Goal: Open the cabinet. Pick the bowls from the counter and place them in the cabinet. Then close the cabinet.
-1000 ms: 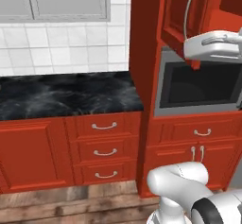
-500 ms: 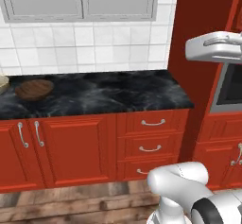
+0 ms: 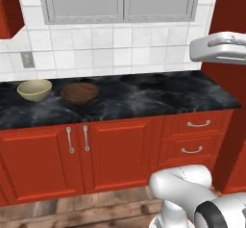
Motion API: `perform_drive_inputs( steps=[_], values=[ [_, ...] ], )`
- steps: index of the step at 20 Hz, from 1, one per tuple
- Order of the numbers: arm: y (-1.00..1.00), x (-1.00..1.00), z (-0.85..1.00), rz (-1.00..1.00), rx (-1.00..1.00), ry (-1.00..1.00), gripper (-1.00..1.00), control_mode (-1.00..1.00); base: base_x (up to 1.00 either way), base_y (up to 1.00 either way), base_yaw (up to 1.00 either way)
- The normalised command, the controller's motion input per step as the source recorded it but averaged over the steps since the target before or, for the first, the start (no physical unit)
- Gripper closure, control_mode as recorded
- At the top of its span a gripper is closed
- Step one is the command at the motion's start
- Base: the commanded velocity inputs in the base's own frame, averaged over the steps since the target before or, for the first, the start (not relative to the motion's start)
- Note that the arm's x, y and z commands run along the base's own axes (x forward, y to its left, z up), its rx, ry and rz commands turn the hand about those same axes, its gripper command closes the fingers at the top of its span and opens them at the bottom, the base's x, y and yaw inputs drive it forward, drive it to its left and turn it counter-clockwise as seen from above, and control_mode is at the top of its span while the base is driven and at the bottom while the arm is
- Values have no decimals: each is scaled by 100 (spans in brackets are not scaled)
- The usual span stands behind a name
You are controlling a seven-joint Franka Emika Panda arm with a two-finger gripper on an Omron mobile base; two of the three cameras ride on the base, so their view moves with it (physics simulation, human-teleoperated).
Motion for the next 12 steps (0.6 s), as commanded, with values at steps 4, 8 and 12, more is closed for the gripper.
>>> perform_drive_inputs(
  steps=[4, 8, 12],
  values=[
    [0, 0, 0, 0, 0, 0, -100, 100, 51, 100, -14],
    [0, 0, 0, 0, 0, 0, -100, 100, 98, 100, -12],
    [0, 0, 0, 0, 0, 0, -100, 100, 100, 5, -12]
  ],
)
